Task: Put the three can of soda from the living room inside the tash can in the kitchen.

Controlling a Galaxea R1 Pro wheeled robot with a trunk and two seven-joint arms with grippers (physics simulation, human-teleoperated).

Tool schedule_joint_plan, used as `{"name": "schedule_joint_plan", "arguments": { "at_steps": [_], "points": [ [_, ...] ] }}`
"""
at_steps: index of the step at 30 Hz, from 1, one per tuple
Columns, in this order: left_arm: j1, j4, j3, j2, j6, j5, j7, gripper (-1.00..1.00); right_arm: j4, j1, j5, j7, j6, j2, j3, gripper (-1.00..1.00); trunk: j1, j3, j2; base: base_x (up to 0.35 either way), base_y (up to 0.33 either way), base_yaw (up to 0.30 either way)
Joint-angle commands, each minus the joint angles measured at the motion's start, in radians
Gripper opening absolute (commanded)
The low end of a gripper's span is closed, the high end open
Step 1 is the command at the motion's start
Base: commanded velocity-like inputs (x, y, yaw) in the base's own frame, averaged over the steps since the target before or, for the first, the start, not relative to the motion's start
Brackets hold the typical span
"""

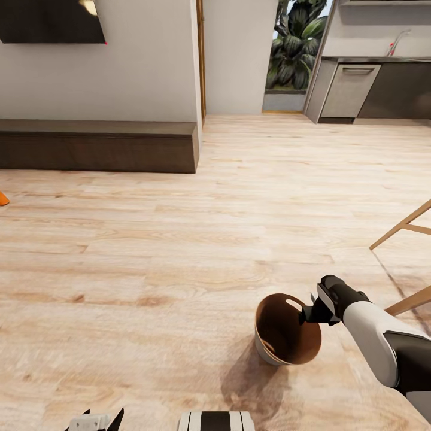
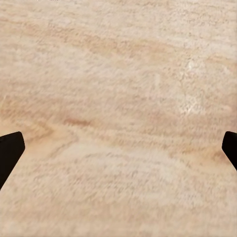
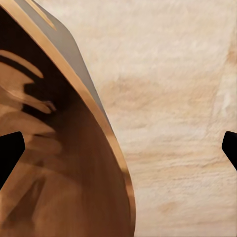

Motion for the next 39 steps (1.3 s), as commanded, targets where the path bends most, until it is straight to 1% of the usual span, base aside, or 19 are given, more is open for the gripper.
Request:
{"name": "schedule_joint_plan", "arguments": {
  "at_steps": [1, 3, 4, 29, 31, 32, 39],
  "points": [
    [0.0, 0.0, 0.0, 0.0, 0.0, 0.0, 0.0, 1.0, 0.0, 0.0, 0.0, 0.0, 0.0, 0.0, 0.0, 1.0, 0.0, 0.0, 0.0, 0.0, 0.0, 0.0],
    [0.0, 0.0, 0.0, 0.0, 0.0, 0.0, 0.0, 1.0, 0.0, 0.0, 0.0, 0.0, 0.0, 0.0, 0.0, 1.0, 0.0, 0.0, 0.0, 0.0, 0.0, 0.0],
    [0.0, 0.0, 0.0, 0.0, 0.0, 0.0, 0.0, 1.0, 0.0, 0.0, 0.0, 0.0, 0.0, 0.0, 0.0, -1.0, 0.0, 0.0, 0.0, 0.0, 0.0, 0.0],
    [0.0, 0.0, 0.0, 0.0, 0.001, -0.001, 0.0, 1.0, 0.0, 0.0, 0.0, 0.0, 0.0, 0.001, 0.0, -1.0, 0.0, 0.0, 0.0, 0.0, 0.0, 0.0],
    [-0.001, 0.0, 0.0, 0.0, 0.002, -0.001, 0.0, 1.0, 0.0, 0.0, 0.0, 0.0, -0.001, 0.0, 0.0, -1.0, -0.001, 0.008, 0.0, 0.0, 0.0, 0.0],
    [-0.015, 0.0, 0.0, -0.001, 0.09, -0.003, 0.001, 1.0, -0.001, 0.0, -0.001, 0.0, -0.035, 0.001, 0.0, -1.0, -0.001, 0.012, 0.001, 0.0, 0.0, 0.0],
    [-0.016, 0.0, 0.0, -0.001, 0.092, -0.003, 0.002, 1.0, -0.001, 0.0, -0.001, 0.0, -0.041, 0.001, 0.0, -1.0, -0.005, 0.039, 0.002, 0.0, 0.0, 0.0]
  ]
}}
